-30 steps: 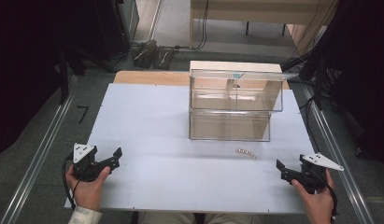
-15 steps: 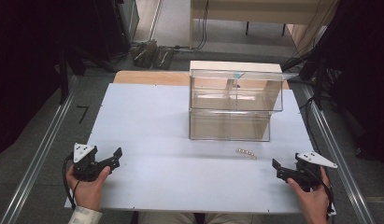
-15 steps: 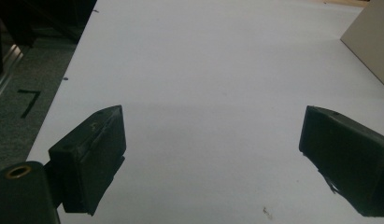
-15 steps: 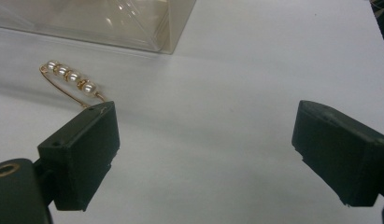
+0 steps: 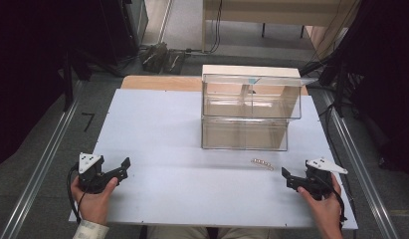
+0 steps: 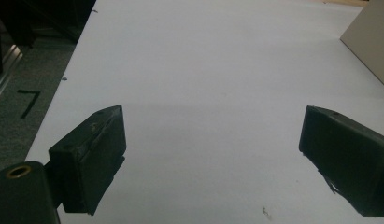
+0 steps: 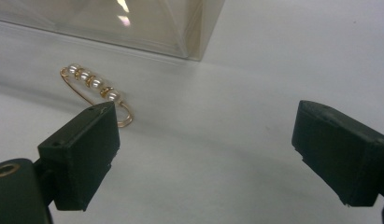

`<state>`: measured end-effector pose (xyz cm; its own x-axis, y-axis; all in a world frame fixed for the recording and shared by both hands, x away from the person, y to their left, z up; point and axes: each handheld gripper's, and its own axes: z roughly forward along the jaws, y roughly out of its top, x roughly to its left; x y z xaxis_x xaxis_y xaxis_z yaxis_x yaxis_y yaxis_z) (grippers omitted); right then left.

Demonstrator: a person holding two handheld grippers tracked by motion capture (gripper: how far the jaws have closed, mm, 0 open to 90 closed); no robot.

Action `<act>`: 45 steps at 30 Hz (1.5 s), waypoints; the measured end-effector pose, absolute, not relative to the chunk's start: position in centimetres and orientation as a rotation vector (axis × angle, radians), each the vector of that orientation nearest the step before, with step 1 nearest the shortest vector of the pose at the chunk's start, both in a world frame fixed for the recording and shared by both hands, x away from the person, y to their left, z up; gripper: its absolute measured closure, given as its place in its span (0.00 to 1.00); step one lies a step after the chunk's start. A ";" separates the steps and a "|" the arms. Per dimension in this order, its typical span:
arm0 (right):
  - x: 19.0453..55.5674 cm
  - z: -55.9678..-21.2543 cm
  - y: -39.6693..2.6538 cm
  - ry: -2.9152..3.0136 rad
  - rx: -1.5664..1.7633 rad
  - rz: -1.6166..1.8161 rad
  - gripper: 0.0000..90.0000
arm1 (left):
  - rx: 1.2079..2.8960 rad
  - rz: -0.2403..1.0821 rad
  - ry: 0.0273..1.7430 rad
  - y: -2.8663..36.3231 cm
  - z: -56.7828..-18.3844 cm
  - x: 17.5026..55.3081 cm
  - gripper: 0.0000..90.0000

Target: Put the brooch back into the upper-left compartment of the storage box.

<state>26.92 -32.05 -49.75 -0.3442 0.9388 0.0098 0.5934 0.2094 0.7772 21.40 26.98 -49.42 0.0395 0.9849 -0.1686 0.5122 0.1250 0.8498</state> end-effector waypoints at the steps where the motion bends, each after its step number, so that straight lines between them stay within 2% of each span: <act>1: 27.0 -49.8 -31.9 2.019 1.413 0.966 0.07 | 1.498 0.731 1.588 27.0 -49.4 21.4 0.09; 41: 28.9 -50.7 -27.1 2.170 1.321 0.954 0.08 | 1.504 0.723 1.577 26.9 -49.4 21.5 0.09; 43: 28.9 -50.7 -27.0 2.157 1.310 0.931 0.18 | 1.505 0.721 1.576 26.9 -49.4 21.5 0.09; 45: 28.9 -50.7 -26.9 2.158 1.308 0.931 0.18 | 1.506 0.722 1.575 26.9 -49.4 21.5 0.09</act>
